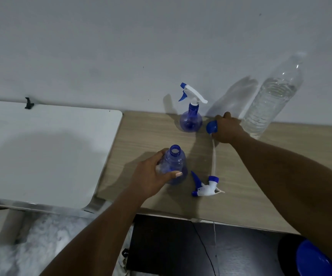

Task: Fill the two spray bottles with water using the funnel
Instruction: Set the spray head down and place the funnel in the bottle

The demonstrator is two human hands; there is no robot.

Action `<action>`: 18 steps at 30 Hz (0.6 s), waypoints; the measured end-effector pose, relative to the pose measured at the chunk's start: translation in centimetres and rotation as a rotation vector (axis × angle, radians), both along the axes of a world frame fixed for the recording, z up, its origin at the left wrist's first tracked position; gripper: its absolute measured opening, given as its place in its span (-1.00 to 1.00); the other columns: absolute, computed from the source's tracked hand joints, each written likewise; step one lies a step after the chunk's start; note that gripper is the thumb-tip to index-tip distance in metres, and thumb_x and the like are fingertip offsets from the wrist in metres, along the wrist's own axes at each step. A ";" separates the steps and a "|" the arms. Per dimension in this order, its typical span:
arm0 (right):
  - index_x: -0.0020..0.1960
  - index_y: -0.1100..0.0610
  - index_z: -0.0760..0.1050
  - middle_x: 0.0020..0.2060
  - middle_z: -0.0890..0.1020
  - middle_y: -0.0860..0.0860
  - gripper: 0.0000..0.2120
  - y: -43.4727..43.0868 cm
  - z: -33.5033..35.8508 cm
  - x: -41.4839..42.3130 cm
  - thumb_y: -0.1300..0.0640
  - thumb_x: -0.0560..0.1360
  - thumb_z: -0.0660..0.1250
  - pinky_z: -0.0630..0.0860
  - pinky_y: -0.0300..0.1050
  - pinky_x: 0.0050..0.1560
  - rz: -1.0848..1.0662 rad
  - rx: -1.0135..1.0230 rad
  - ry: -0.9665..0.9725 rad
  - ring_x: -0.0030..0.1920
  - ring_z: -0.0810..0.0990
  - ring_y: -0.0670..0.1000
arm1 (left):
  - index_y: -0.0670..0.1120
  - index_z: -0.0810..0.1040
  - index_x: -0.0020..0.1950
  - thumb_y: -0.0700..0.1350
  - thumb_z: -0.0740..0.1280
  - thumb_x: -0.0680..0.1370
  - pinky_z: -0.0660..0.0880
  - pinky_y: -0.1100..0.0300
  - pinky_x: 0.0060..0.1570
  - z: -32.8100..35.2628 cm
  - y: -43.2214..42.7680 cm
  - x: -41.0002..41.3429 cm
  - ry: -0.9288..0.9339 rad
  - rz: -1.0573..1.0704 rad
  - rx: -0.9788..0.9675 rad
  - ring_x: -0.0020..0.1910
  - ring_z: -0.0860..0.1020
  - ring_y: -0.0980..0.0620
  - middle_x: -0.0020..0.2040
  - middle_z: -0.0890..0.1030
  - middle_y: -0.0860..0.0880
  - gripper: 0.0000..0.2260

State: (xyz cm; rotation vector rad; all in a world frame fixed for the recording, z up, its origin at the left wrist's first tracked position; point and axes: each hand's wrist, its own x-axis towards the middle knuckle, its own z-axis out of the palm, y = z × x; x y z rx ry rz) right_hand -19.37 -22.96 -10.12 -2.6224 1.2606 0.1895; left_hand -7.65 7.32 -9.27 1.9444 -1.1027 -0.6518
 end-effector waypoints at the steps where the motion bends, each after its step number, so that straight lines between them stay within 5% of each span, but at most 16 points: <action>1: 0.33 0.21 0.40 0.19 0.42 0.23 -0.51 0.2 -0.3 0.0 0.13 0.45 0.44 0.55 0.16 0.07 -0.012 -0.008 -0.008 0.14 0.53 0.32 | 0.14 0.43 0.37 0.08 0.55 0.40 0.31 0.64 -0.05 0.1 0.0 0.0 0.001 -0.001 0.000 0.04 0.43 0.55 0.02 0.51 0.37 -0.41; 5: 0.41 0.16 0.28 0.26 0.44 0.25 -0.33 0.8 -0.7 -0.5 0.00 0.43 0.50 0.53 0.19 0.14 -0.087 0.040 0.016 0.25 0.48 0.33 | 0.22 0.40 0.30 0.06 0.56 0.40 0.33 0.63 -0.05 0.2 0.1 -0.1 0.014 -0.003 -0.001 0.03 0.44 0.56 0.02 0.52 0.39 -0.45; 8: 0.38 0.15 0.26 0.20 0.52 0.22 -0.34 1.0 -0.2 -1.2 -0.07 0.44 0.49 0.56 0.12 0.04 -0.137 0.067 0.025 0.15 0.56 0.27 | 0.29 0.37 0.26 0.05 0.56 0.40 0.34 0.62 -0.04 0.1 0.1 -0.3 0.024 0.001 -0.008 0.04 0.45 0.54 0.00 0.53 0.40 -0.46; 13: 0.43 0.17 0.32 0.27 0.48 0.23 -0.22 1.6 2.8 -1.9 -0.16 0.39 0.54 0.52 0.11 0.11 -0.219 0.058 -0.287 0.22 0.54 0.27 | 0.35 0.39 0.22 0.02 0.56 0.41 0.37 0.58 -0.01 0.2 0.3 -0.4 0.064 0.010 -0.016 0.06 0.49 0.46 0.01 0.56 0.45 -0.48; 18: 0.34 0.20 0.46 0.17 0.59 0.17 -0.35 6.3 7.0 -1.8 -0.14 0.41 0.52 0.66 0.10 0.09 -0.330 0.569 -0.658 0.05 0.65 0.10 | 0.21 0.44 0.27 0.02 0.56 0.41 0.32 0.63 -0.05 0.5 0.4 -0.2 0.071 -0.015 -0.012 0.03 0.44 0.55 -0.01 0.53 0.37 -0.50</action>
